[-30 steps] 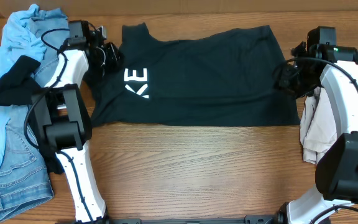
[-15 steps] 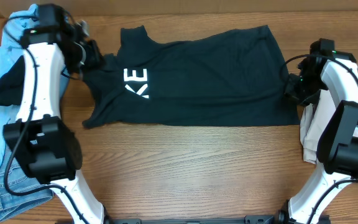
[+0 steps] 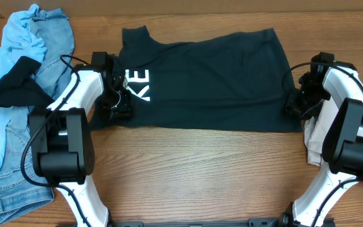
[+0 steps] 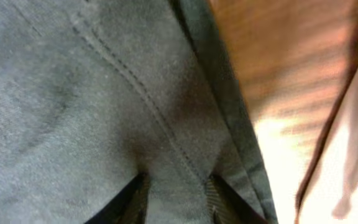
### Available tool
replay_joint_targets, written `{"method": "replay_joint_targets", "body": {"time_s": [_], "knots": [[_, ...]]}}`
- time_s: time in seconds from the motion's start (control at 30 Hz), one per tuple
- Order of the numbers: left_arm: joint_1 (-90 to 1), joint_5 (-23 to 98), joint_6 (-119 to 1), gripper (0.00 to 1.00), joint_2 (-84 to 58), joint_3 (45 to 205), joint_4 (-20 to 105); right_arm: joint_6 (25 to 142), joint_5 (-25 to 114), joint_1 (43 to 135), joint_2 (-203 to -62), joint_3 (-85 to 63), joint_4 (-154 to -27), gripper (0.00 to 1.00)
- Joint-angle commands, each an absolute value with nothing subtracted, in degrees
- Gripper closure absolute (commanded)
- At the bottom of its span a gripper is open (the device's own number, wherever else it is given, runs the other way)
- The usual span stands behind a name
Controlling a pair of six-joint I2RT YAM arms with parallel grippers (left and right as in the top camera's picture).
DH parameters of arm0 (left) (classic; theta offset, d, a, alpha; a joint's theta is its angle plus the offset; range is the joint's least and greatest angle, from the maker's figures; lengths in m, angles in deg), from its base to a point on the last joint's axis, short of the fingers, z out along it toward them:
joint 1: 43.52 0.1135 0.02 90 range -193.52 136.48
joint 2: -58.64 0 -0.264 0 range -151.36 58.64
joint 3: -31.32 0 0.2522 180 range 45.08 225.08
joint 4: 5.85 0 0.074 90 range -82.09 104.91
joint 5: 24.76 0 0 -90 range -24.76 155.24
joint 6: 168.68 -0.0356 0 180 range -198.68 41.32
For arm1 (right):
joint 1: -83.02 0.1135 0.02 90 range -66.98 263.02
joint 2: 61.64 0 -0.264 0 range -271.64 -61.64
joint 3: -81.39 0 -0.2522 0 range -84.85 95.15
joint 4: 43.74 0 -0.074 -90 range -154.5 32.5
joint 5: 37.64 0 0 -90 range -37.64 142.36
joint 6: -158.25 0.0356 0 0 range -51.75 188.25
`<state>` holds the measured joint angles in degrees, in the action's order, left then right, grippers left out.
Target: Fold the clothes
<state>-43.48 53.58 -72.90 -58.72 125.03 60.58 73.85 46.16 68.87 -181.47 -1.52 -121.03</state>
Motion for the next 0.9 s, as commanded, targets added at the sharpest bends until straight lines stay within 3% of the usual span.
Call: {"method": "replay_joint_targets", "body": {"time_s": [0.0, 0.43, 0.7, 0.87], "knots": [[-42.74, 59.68, -72.63, 0.64, -59.77, 119.01, 58.22, 73.79, 46.36, 69.06, -183.19, -4.23, -123.85, 0.63], [-42.67, 58.19, -69.22, 0.69, -59.77, 105.70, 66.41, 77.04, 53.81, 67.47, -183.19, -4.23, -129.75, 0.63], [-42.70, 58.10, -69.22, 0.80, -59.74, 105.16, 68.69, 78.16, 51.34, 63.71, -183.17, -4.20, -129.68, 0.64], [-42.70, 58.10, -69.25, 0.82, -59.72, 106.36, 67.31, 75.80, 47.08, 63.99, -182.45, -1.45, -130.75, 0.63]]}}
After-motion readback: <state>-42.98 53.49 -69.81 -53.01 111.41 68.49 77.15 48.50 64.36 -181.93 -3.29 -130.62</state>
